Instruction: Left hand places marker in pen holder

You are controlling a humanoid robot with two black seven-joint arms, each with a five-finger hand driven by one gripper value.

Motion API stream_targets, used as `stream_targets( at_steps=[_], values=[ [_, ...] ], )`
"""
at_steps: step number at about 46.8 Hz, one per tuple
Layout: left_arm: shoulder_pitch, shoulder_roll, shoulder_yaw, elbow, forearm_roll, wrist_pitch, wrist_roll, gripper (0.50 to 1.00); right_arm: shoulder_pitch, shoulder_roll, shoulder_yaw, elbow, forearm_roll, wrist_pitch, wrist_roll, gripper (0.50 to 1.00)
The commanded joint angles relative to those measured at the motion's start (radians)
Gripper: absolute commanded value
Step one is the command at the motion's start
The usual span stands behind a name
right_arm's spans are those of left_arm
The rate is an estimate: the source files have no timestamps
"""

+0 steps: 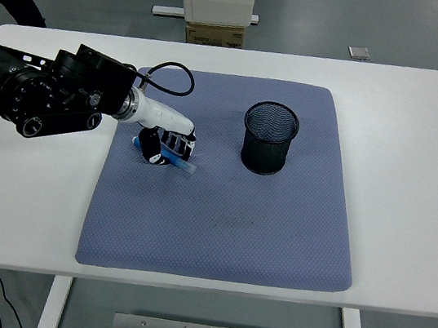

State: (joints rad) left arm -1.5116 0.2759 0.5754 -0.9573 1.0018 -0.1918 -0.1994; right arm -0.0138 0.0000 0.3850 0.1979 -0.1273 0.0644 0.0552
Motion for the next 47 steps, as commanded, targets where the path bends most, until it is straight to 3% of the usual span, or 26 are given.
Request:
stream_targets(
  at_steps=[1, 24, 26, 29, 36, 47],
  values=[
    [-0.001, -0.001, 0.000, 0.000, 0.000, 0.000, 0.000, 0.572, 0.000, 0.000, 0.000, 0.000, 0.000, 0.000, 0.000, 1.000],
    [-0.009, 0.000, -0.006, 0.003, -0.002, 0.002, -0.003, 0.549, 0.000, 0.000, 0.000, 0.000, 0.000, 0.000, 0.000, 1.000],
    [-0.009, 0.000, -0.006, 0.003, -0.002, 0.003, -0.003, 0.560, 0.000, 0.000, 0.000, 0.000, 0.000, 0.000, 0.000, 1.000],
    [-0.009, 0.002, -0.008, 0.003, -0.002, 0.003, -0.005, 0.616, -0.002, 0.000, 0.000, 0.000, 0.000, 0.000, 0.000, 1.000],
    [-0.009, 0.000, -0.006, 0.003, 0.001, 0.002, -0.003, 0.590, 0.000, 0.000, 0.000, 0.000, 0.000, 0.000, 0.000, 1.000],
    [-0.010, 0.003, -0.006, 0.002, 0.015, 0.002, -0.005, 0.628, 0.000, 0.000, 0.000, 0.000, 0.000, 0.000, 0.000, 1.000]
  ],
)
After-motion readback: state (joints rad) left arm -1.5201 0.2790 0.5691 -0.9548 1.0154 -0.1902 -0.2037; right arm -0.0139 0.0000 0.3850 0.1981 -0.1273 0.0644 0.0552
